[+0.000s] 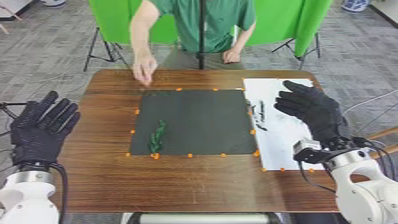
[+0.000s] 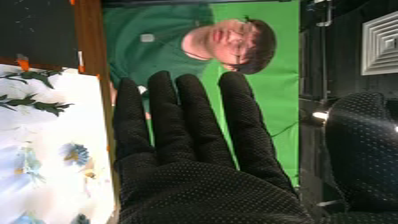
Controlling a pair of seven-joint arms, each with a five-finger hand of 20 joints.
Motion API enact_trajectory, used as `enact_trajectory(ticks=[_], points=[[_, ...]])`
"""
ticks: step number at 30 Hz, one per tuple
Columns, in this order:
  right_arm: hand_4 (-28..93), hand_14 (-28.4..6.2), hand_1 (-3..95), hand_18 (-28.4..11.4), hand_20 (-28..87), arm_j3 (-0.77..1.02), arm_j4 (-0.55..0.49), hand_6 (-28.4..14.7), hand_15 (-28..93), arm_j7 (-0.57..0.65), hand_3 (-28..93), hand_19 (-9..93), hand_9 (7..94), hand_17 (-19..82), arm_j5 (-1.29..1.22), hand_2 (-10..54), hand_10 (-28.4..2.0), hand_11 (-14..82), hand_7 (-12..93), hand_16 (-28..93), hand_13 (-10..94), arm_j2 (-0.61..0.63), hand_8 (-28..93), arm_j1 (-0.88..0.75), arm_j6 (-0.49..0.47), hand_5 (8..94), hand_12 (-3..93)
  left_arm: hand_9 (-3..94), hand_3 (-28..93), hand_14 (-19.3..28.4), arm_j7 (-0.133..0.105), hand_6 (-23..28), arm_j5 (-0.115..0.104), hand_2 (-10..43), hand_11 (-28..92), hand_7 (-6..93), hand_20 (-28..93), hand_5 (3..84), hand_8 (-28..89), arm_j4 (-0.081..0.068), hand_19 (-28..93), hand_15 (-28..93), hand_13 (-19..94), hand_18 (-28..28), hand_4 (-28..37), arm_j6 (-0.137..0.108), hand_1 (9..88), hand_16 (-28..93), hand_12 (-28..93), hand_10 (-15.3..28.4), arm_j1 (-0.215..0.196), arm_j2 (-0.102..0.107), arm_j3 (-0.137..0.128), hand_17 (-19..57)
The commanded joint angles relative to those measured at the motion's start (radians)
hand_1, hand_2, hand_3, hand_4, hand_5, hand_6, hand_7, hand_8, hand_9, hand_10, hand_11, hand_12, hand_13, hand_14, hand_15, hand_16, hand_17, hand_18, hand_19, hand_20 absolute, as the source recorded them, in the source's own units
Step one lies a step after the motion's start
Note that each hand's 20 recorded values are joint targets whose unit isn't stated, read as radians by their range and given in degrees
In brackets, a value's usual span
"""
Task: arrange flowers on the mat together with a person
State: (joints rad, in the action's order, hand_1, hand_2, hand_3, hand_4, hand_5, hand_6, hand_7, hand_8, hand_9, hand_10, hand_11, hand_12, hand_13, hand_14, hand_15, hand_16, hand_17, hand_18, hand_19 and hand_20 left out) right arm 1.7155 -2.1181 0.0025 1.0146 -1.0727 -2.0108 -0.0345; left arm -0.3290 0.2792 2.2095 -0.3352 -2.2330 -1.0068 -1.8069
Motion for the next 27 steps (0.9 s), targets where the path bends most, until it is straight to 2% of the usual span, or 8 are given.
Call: enact_trajectory(ticks=[1,3,6,9,11,18,20,27], points=[[-26,-15.2,13.9,-16.8,14,0.019,0.004,-3.9,14,0.007,73,26,41.6,15,0.019,12.9,-17.6,6.6,16,22,33,0.007,-9,-0.002,-0.006,40.2,17.6,37.4,70,16.0,-0.007,8.4,-0.010,12.6,26,16.2,9,41.8,-10,-0.006,40,38,27,16.6,-28.3,0.012,31.0,-8,11,17.0,-0.014,-0.001,0.004,-3.0],[-26,-15.2,14.9,-16.8,14,0.038,-0.004,-4.0,14,0.012,73,26,40.6,15,0.115,11.5,-17.6,6.3,16,22,33,0.018,-9,-0.010,0.024,39.6,17.5,37.4,70,15.9,-0.009,8.5,-0.010,12.6,26,16.2,9,41.8,-10,-0.007,40,38,27,16.7,-28.3,0.014,31.0,-8,11,17.0,-0.015,-0.001,0.004,-3.0],[-25,-15.2,17.8,-16.8,14,0.063,-0.028,-4.4,14,0.049,72,27,38.2,15,0.412,7.4,-17.7,5.9,16,21,30,0.052,-9,-0.039,0.160,37.9,17.8,37.3,70,16.0,-0.006,8.4,-0.008,12.6,26,16.3,9,41.8,-10,-0.008,41,38,28,16.7,-28.3,0.017,31.1,-8,11,17.0,-0.013,0.000,0.005,-3.1],[-23,-14.0,21.1,-16.8,14,0.110,-0.059,-4.2,12,0.172,71,27,37.3,14,0.840,1.7,-16.9,5.6,16,21,29,0.078,-9,-0.093,0.195,36.8,17.8,37.4,70,16.0,-0.008,8.4,-0.011,12.6,26,16.4,9,41.8,-10,-0.007,41,38,28,16.7,-28.3,0.010,31.1,-8,11,16.9,-0.014,-0.001,0.004,-3.1],[-23,-13.2,21.6,-16.8,14,0.132,-0.081,-3.7,11,0.257,72,27,37.4,14,0.976,-0.9,-16.0,5.6,16,21,30,0.099,-9,-0.135,0.205,36.6,17.7,37.4,70,16.0,-0.011,8.4,-0.010,12.6,26,16.4,9,41.8,-10,-0.005,41,38,28,16.7,-28.3,0.012,31.1,-8,11,16.9,-0.020,-0.003,-0.004,-3.1],[-24,-15.8,23.8,-17.9,15,0.124,-0.105,-6.0,18,0.483,70,35,37.0,16,1.230,-9.2,-18.8,4.2,13,22,31,0.135,-8,-0.195,0.123,35.3,18.1,37.7,70,16.1,-0.020,8.4,-0.021,12.6,26,16.5,9,41.9,-10,-0.002,41,39,28,16.7,-28.3,0.007,31.1,-8,11,16.9,-0.030,-0.004,-0.006,-3.1],[-25,-16.4,24.1,-18.2,15,0.091,-0.091,-8.1,23,0.527,68,38,37.8,16,1.322,-9.5,-20.2,5.2,12,23,32,0.147,-8,-0.190,0.116,36.1,18.5,37.8,71,16.2,-0.025,8.4,-0.025,12.6,26,16.6,9,41.9,-10,0.000,41,39,28,16.8,-28.3,0.005,31.1,-8,11,17.0,-0.032,-0.007,-0.003,-3.1],[-28,-17.6,26.3,-18.6,15,-0.046,-0.021,-12.2,33,0.685,63,42,39.0,15,1.552,-9.5,-20.5,11.5,10,24,29,0.180,-6,-0.126,0.092,40.5,23.2,37.8,70,16.3,-0.021,8.3,-0.025,12.7,27,17.1,9,41.9,-11,-0.004,41,40,28,16.8,-28.3,-0.002,31.1,-8,11,17.0,-0.025,-0.003,0.001,-3.2]])
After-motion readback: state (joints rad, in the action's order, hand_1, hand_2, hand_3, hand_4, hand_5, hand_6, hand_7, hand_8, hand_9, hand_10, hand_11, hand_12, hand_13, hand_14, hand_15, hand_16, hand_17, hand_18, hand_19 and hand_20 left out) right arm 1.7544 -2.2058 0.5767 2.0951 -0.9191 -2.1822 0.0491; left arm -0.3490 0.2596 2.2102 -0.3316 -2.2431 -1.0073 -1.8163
